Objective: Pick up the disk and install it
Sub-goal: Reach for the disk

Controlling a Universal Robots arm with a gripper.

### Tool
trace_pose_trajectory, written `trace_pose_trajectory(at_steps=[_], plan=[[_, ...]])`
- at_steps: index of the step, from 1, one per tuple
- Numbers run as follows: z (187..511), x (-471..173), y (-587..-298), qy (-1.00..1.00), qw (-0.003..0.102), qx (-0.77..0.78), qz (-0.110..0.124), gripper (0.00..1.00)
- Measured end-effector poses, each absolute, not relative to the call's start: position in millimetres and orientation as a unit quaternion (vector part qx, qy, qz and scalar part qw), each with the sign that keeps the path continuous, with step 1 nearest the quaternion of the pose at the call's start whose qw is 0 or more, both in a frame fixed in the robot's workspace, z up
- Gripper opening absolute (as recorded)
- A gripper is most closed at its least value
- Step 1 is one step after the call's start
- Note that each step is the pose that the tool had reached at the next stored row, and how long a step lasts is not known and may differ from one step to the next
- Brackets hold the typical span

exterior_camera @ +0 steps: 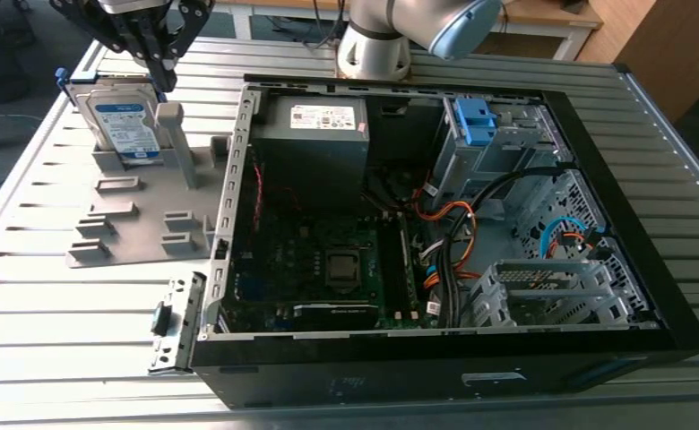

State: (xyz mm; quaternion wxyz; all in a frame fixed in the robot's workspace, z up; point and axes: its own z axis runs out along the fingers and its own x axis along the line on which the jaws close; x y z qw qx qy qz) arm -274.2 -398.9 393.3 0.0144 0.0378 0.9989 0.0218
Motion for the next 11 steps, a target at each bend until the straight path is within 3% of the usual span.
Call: trace_pose_trajectory(at_steps=[11], plan=[[393.3, -283.7, -398.9, 0.999, 0.014, 0.038, 0.022, 0.11]])
